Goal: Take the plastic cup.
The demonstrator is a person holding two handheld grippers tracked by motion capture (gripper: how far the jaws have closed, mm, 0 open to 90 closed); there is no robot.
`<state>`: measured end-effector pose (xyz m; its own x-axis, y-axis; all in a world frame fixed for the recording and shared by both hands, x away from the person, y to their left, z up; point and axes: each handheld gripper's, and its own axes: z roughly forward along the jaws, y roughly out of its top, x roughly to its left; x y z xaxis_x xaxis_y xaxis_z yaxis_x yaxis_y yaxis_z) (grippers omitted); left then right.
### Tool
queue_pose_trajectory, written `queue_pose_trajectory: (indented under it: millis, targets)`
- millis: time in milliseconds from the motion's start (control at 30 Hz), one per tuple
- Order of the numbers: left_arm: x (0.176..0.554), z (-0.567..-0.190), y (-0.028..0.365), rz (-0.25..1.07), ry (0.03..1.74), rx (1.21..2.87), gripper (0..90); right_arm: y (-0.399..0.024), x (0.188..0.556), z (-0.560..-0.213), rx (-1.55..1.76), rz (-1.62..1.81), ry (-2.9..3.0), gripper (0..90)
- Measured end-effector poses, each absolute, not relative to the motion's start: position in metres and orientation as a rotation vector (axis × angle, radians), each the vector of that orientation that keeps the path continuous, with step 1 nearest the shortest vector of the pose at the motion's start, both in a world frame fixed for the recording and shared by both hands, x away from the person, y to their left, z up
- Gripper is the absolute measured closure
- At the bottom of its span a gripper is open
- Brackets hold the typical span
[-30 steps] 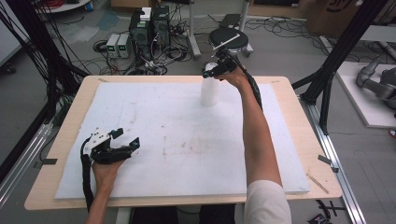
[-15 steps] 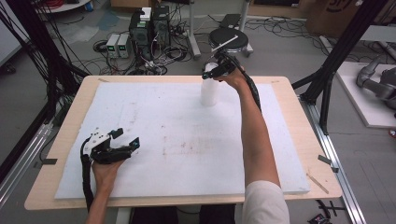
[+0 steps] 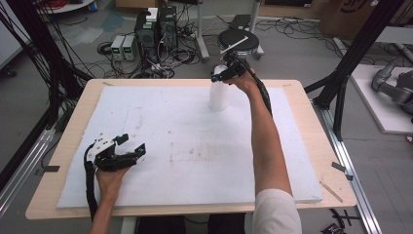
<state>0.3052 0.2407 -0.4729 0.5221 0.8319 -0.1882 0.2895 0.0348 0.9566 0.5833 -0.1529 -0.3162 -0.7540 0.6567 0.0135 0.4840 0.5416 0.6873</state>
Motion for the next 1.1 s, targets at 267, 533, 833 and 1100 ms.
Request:
queue_pose_trajectory:
  millis: [267, 533, 833, 1100]
  targets:
    - [0.305, -0.473, 0.241, 0.55, 1.003, 1.53, 15.1, -0.152, 0.583, -0.306, 0.945, 1.033, 2.521, 39.1]
    - [0.305, -0.473, 0.241, 0.549, 1.001, 1.533, 15.1, -0.153, 0.58, -0.285, 0.905, 1.065, 2.485, 40.8]
    - [0.305, -0.473, 0.241, 0.551, 1.0, 1.534, 15.2, -0.165, 0.574, -0.272, 0.921, 1.114, 2.441, 40.9]
    - [0.305, -0.473, 0.241, 0.55, 1.004, 1.537, 15.2, -0.156, 0.571, -0.247, 0.851, 1.137, 2.429, 40.9]
